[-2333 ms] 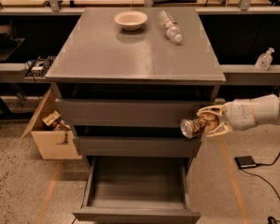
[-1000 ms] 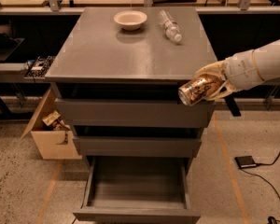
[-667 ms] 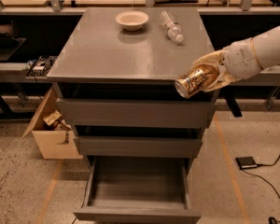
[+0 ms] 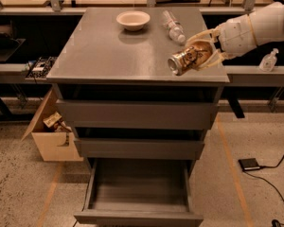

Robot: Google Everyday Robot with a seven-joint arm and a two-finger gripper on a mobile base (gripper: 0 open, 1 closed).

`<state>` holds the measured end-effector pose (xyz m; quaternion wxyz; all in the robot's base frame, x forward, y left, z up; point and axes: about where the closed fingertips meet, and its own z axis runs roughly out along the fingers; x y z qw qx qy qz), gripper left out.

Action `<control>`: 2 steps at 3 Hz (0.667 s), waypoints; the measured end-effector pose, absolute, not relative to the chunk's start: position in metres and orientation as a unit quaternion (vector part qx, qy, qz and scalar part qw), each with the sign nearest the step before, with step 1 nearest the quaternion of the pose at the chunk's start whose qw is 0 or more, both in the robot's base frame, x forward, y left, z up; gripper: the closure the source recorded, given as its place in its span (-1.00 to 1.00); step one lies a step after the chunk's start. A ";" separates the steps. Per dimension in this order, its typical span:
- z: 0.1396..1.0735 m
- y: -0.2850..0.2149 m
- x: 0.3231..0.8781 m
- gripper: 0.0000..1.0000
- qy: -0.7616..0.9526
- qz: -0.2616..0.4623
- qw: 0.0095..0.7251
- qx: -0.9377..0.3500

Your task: Pick orange can from bottom drawer and place on counter

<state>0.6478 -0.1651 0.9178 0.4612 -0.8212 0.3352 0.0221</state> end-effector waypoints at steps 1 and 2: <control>0.931 -0.153 0.676 1.00 0.371 0.036 0.471 -0.800; 0.924 -0.135 0.705 1.00 0.420 0.060 0.457 -0.781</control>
Offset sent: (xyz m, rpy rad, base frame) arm 0.1015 0.0448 0.0065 0.0553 0.2843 -0.2331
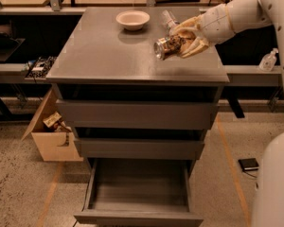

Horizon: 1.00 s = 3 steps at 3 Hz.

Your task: Pick orange can from bottom drawer and place on counter

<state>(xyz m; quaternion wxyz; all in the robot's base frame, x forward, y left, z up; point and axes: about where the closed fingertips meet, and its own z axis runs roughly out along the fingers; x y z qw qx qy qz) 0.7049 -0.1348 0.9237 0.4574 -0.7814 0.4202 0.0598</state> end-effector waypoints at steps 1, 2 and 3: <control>0.905 -0.116 0.726 1.00 0.455 0.099 0.441 -0.767; 0.906 -0.114 0.732 1.00 0.460 0.099 0.445 -0.762; 0.896 -0.117 0.732 1.00 0.494 0.124 0.438 -0.741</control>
Offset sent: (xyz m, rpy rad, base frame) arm 0.0195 0.0169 -0.0169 0.0143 0.0989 -0.0266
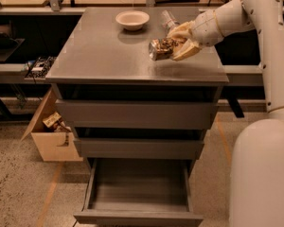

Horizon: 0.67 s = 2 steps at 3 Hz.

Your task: Pick orange can from bottom drawer and place on counter

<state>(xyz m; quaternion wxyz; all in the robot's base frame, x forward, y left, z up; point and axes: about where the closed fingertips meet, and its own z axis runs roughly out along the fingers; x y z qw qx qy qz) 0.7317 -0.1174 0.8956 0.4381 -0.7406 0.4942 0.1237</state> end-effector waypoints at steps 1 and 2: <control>0.893 -0.114 0.730 1.00 0.556 0.161 0.418 -0.701; 0.893 -0.111 0.720 1.00 0.600 0.193 0.392 -0.670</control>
Offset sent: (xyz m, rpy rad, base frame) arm -0.0325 0.0032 0.0048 0.0358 0.4165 -0.2319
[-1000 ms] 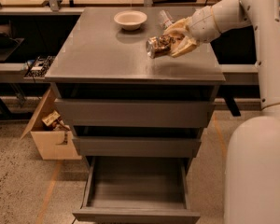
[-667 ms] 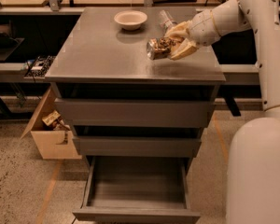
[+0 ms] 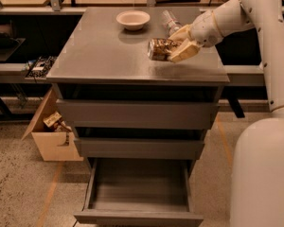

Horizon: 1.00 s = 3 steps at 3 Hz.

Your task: Pick orange can from bottom drawer and place on counter

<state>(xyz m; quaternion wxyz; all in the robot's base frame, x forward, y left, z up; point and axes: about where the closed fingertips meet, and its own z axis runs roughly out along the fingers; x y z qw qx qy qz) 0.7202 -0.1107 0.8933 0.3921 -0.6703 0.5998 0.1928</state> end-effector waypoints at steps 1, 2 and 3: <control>0.894 -0.109 0.714 1.00 0.625 0.211 0.376 -0.651; 0.895 -0.107 0.711 1.00 0.638 0.222 0.367 -0.639; 0.895 -0.107 0.709 1.00 0.646 0.227 0.362 -0.633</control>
Offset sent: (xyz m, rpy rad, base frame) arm -0.0208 -0.0039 0.0069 0.0016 0.1694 -0.0733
